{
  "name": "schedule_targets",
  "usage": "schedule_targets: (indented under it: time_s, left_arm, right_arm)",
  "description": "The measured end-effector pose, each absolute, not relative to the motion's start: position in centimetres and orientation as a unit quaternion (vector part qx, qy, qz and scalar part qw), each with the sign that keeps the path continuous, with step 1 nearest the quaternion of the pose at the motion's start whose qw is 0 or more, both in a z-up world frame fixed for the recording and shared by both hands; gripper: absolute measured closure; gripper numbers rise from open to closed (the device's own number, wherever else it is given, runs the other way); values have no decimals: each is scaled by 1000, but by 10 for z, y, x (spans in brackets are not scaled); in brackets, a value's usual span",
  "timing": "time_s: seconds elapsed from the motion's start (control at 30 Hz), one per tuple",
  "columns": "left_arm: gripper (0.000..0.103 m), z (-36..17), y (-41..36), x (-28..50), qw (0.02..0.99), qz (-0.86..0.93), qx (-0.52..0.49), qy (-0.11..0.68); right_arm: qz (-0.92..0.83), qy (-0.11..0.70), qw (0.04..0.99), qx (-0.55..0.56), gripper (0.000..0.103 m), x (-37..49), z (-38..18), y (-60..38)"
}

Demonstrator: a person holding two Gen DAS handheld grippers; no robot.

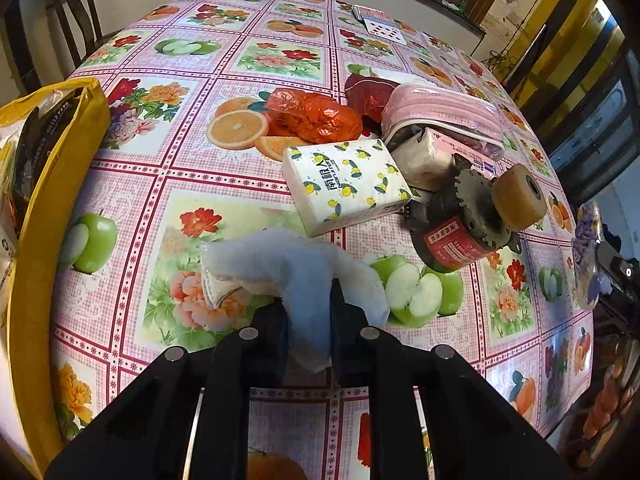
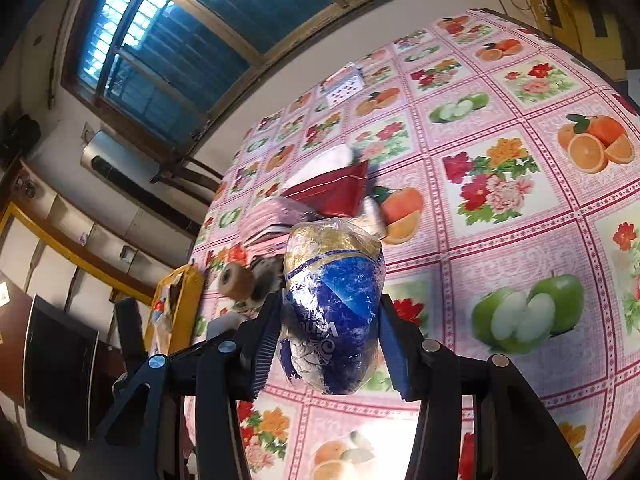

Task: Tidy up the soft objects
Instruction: 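Carry the white cloth and blue foil bag into the box and open both grippers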

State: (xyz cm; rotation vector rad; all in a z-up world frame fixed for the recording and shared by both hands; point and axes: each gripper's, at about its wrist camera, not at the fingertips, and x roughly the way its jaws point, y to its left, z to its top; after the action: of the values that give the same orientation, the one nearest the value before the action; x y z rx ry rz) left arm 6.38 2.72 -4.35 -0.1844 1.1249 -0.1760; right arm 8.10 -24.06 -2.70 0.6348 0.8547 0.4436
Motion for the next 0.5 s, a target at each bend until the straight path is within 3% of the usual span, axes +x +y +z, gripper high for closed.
schedule_targets:
  time_s: [0.5]
  left_arm:
    - [89,22,133,18,881,-34,-134,453]
  right_arm:
    - [361,417,805,217,54,80,24,-68]
